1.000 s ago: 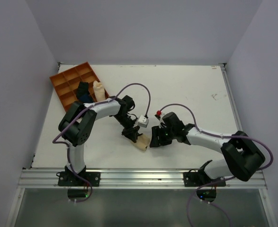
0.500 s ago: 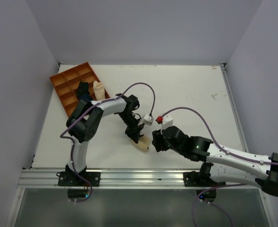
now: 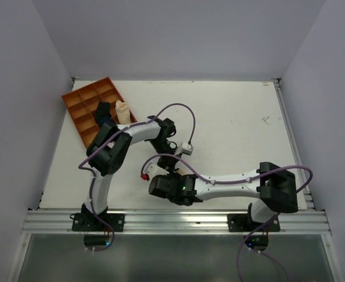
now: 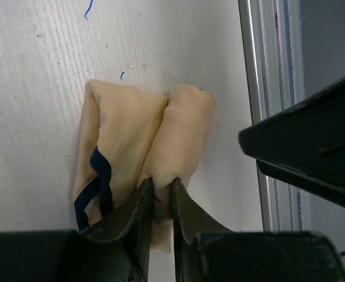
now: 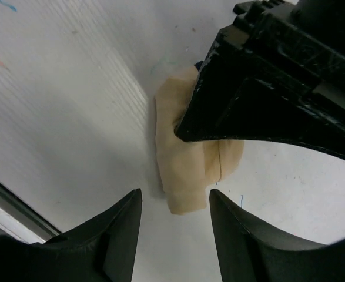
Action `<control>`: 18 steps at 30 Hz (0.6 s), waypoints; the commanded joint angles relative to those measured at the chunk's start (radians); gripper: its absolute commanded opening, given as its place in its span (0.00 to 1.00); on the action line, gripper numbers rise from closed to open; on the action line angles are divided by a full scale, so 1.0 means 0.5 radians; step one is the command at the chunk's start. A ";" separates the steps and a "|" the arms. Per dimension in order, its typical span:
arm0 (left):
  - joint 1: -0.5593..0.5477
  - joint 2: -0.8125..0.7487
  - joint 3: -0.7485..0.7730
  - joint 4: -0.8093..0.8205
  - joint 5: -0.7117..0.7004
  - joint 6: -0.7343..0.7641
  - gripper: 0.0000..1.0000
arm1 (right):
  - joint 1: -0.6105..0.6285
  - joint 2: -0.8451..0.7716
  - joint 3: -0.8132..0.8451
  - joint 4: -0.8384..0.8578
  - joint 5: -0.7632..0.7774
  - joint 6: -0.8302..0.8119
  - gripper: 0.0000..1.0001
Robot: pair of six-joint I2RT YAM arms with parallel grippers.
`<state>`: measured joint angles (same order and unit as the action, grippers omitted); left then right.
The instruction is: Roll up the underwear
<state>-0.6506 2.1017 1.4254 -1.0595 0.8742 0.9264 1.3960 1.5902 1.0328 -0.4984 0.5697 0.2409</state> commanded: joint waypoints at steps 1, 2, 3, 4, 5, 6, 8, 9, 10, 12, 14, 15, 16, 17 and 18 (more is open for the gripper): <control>-0.039 0.135 -0.025 0.085 -0.309 0.010 0.16 | -0.018 0.084 0.146 -0.144 0.100 -0.206 0.53; -0.039 0.141 -0.025 0.088 -0.309 0.009 0.16 | -0.037 0.114 0.158 -0.154 0.076 -0.245 0.52; -0.039 0.144 -0.019 0.088 -0.309 0.006 0.16 | -0.046 0.166 0.174 -0.151 0.060 -0.264 0.52; -0.039 0.147 -0.019 0.091 -0.312 0.000 0.16 | -0.055 0.191 0.180 -0.145 0.039 -0.285 0.52; -0.043 0.150 -0.022 0.094 -0.312 0.000 0.17 | -0.080 0.219 0.183 -0.132 0.017 -0.313 0.51; -0.043 0.150 -0.028 0.097 -0.316 -0.006 0.17 | -0.095 0.258 0.171 -0.117 -0.031 -0.325 0.50; -0.043 0.144 -0.037 0.125 -0.337 -0.027 0.17 | -0.129 0.289 0.143 -0.037 -0.096 -0.368 0.49; -0.043 0.144 -0.040 0.125 -0.337 -0.027 0.17 | -0.147 0.302 0.128 -0.025 -0.112 -0.368 0.48; -0.043 0.141 -0.047 0.125 -0.334 -0.027 0.17 | -0.169 0.323 0.125 -0.013 -0.139 -0.371 0.48; -0.043 0.129 -0.053 0.137 -0.337 -0.034 0.17 | -0.218 0.332 0.104 0.021 -0.173 -0.384 0.46; -0.043 0.113 -0.068 0.165 -0.331 -0.043 0.17 | -0.245 0.329 0.085 0.073 -0.259 -0.396 0.43; -0.043 0.110 -0.071 0.168 -0.328 -0.043 0.17 | -0.252 0.323 0.061 0.095 -0.298 -0.399 0.38; -0.043 0.104 -0.074 0.168 -0.301 -0.040 0.20 | -0.264 0.323 0.048 0.128 -0.354 -0.396 0.35; -0.043 0.083 -0.086 0.174 -0.285 -0.012 0.22 | -0.279 0.314 0.033 0.153 -0.400 -0.393 0.33; -0.043 0.058 -0.108 0.204 -0.288 -0.021 0.23 | -0.298 0.305 -0.016 0.180 -0.464 -0.393 0.29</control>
<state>-0.6510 2.1090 1.4261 -1.0496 0.8749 0.8810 1.2743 1.7565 1.0668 -0.4942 0.4355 0.0628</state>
